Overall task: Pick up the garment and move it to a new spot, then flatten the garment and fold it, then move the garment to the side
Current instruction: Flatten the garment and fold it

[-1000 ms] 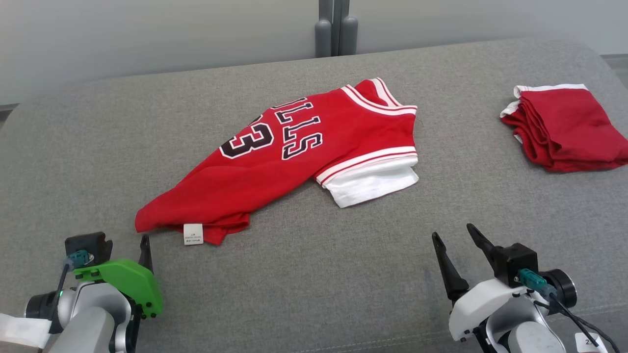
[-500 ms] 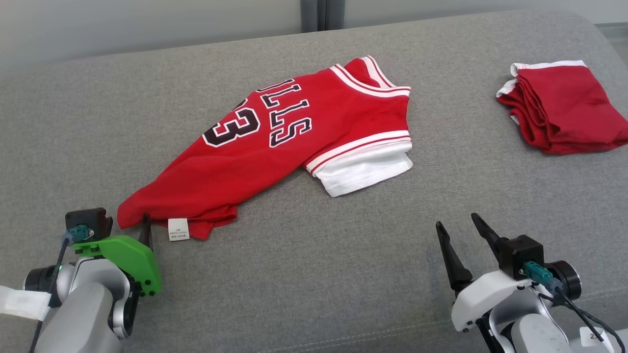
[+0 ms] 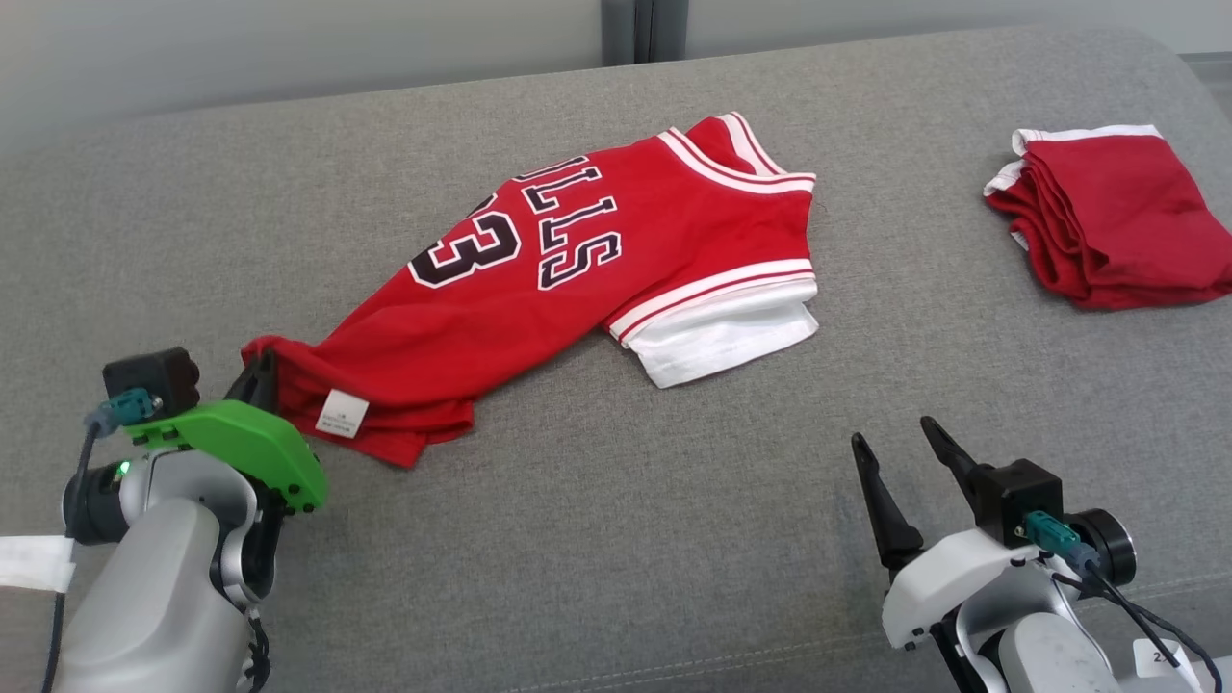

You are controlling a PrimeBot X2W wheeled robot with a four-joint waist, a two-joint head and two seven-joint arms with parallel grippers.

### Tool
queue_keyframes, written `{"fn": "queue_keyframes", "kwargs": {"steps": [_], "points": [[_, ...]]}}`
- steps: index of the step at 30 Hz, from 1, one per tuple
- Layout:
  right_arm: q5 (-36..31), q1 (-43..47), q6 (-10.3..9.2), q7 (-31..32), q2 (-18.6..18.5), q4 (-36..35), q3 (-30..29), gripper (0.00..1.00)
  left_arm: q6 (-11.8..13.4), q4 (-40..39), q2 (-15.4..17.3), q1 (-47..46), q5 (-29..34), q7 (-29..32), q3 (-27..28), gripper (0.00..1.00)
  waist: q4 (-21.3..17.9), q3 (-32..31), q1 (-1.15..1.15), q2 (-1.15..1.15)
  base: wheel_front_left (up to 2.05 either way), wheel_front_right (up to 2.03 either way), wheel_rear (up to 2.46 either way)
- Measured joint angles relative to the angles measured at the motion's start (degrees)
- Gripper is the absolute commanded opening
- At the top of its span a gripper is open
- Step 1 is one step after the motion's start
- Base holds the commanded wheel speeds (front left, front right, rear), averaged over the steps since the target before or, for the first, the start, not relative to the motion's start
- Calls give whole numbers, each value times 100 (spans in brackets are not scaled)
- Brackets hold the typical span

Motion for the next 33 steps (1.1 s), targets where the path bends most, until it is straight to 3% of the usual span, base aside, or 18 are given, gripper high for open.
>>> {"fn": "queue_keyframes", "kwargs": {"steps": [9, 16, 25, 33], "points": [[18, 8, 0, -1, 0, 59, 24, 100, 23, -1117, 90, -222, -252, 0, 278, 0, -21, -91, 0, 0, 0, 0, 0], [52, 28, 0, -19, 1, 133, 160, 100, 131, -1657, 174, -642, -81, 313, 110, 0, -103, -240, 0, 0, 0, 0, 0], [148, 3, 0, -79, 0, 237, 378, 100, 118, -1260, 339, -1767, 421, 448, -145, 0, -528, -277, 0, 0, 0, 0, 0], [285, -89, 0, -207, -2, 331, 511, 100, -85, -751, 634, -2760, 984, 171, -380, 0, -1068, -100, 0, 0, 0, 0, 0]]}}
